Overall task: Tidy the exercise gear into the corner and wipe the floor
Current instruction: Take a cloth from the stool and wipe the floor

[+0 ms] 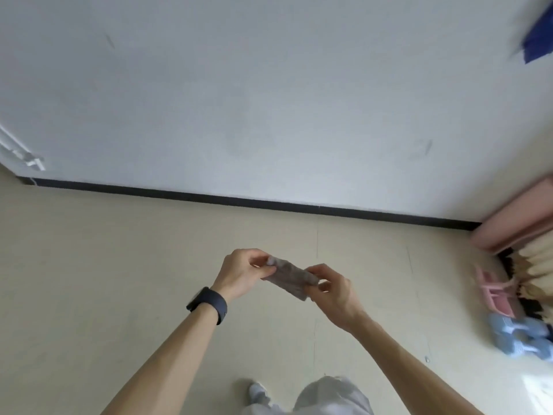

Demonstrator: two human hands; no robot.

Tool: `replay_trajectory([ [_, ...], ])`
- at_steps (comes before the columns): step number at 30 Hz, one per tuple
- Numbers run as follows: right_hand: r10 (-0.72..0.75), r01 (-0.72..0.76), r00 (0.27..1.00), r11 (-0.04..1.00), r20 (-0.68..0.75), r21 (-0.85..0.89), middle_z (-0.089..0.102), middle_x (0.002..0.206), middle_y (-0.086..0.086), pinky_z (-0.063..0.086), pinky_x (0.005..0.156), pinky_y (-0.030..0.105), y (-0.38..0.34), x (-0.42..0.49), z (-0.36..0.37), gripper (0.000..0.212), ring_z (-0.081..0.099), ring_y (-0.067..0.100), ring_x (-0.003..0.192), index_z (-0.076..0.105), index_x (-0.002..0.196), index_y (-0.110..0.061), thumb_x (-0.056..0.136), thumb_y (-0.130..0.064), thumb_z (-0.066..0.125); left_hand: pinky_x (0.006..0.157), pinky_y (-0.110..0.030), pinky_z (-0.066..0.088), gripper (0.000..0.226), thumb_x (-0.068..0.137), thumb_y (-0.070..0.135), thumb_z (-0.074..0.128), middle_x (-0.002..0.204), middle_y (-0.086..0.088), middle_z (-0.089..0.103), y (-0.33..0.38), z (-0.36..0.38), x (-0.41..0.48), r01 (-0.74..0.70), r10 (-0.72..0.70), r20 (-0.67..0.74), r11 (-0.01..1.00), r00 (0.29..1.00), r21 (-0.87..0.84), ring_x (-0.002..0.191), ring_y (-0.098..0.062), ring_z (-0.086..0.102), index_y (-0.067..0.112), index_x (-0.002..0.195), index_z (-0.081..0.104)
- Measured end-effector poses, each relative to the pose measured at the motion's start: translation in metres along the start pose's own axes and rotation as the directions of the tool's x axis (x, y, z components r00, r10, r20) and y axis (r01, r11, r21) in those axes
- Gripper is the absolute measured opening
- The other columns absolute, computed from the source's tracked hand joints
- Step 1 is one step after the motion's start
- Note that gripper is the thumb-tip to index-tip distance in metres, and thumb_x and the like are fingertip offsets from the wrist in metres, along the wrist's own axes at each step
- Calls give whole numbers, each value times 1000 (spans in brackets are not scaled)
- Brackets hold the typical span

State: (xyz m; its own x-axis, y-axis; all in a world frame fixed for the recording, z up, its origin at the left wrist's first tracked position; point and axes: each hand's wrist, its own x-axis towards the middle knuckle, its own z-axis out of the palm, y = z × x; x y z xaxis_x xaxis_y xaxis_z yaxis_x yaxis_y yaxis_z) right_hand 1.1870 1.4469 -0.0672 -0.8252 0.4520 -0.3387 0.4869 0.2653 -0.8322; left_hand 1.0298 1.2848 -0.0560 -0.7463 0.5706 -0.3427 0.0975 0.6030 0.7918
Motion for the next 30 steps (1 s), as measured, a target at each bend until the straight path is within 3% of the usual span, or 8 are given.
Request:
replay_trajectory([
  [3, 70, -68, 997, 995, -18, 70, 72, 98, -18, 49, 64, 11, 10, 16, -4, 19, 69, 0, 87, 65, 103, -35, 86, -28, 71, 64, -4, 43, 12, 77, 30, 81, 84, 20, 74, 4, 5, 36, -44, 39, 99, 998, 994, 42, 78, 7, 66, 31, 88, 78],
  [7, 122, -113, 991, 984, -58, 137, 69, 103, -22, 47, 67, 7, 18, 44, -10, 32, 65, -6, 82, 60, 117, -43, 88, -37, 72, 71, -8, 47, 13, 77, 29, 81, 85, 19, 75, 14, 17, 89, -89, 65, 265, 993, 962, 78, 82, 5, 67, 31, 90, 79],
  [11, 172, -168, 981, 984, -86, 52, 68, 75, -9, 45, 64, 20, 35, 88, -15, 10, 57, 9, 70, 70, 94, -41, 89, -32, 67, 73, -8, 47, 15, 78, 25, 81, 86, 18, 76, 28, 37, 144, -131, 83, 330, 983, 940, 126, 81, 6, 67, 28, 92, 80],
  [15, 182, -192, 968, 980, -175, -45, 62, 79, -9, 37, 65, 10, 46, 152, -37, 14, 55, 11, 82, 75, 100, -32, 89, -29, 67, 70, -5, 45, 13, 77, 22, 81, 83, 20, 75, 44, 51, 214, -150, 88, 334, 975, 938, 163, 81, 10, 66, 29, 87, 80],
  [20, 229, -238, 960, 970, -164, -40, 63, 71, -7, 40, 60, 16, 57, 239, -70, 11, 52, 11, 67, 74, 88, -21, 86, -18, 64, 72, -9, 47, 11, 80, 23, 78, 84, 18, 75, 66, 74, 310, -167, 71, 358, 955, 931, 244, 81, 8, 66, 30, 88, 79],
  [25, 371, -376, 915, 927, -159, 3, 65, 68, -6, 40, 55, 17, 80, 294, -87, 14, 59, 16, 66, 62, 92, -16, 88, -16, 49, 92, -28, 52, 26, 92, 30, 63, 117, 12, 70, 62, 97, 388, -180, -25, 426, 883, 904, 433, 103, -6, 65, 35, 117, 68],
  [28, 429, -432, 889, 902, -161, 19, 67, 73, -3, 47, 62, 27, 101, 313, -86, 14, 62, 20, 71, 58, 96, -17, 90, -17, 45, 101, -32, 45, 48, 95, 35, 55, 140, -1, 56, 50, 107, 430, -232, -93, 493, 798, 865, 557, 127, -18, 54, 28, 143, 49],
  [30, 464, -466, 870, 884, -164, 30, 66, 73, -4, 51, 68, 33, 117, 323, -83, 15, 62, 21, 73, 57, 98, -17, 91, -16, 44, 101, -35, 45, 55, 96, 36, 52, 145, -5, 50, 39, 114, 456, -252, -146, 521, 746, 841, 617, 131, -23, 49, 26, 149, 40],
])
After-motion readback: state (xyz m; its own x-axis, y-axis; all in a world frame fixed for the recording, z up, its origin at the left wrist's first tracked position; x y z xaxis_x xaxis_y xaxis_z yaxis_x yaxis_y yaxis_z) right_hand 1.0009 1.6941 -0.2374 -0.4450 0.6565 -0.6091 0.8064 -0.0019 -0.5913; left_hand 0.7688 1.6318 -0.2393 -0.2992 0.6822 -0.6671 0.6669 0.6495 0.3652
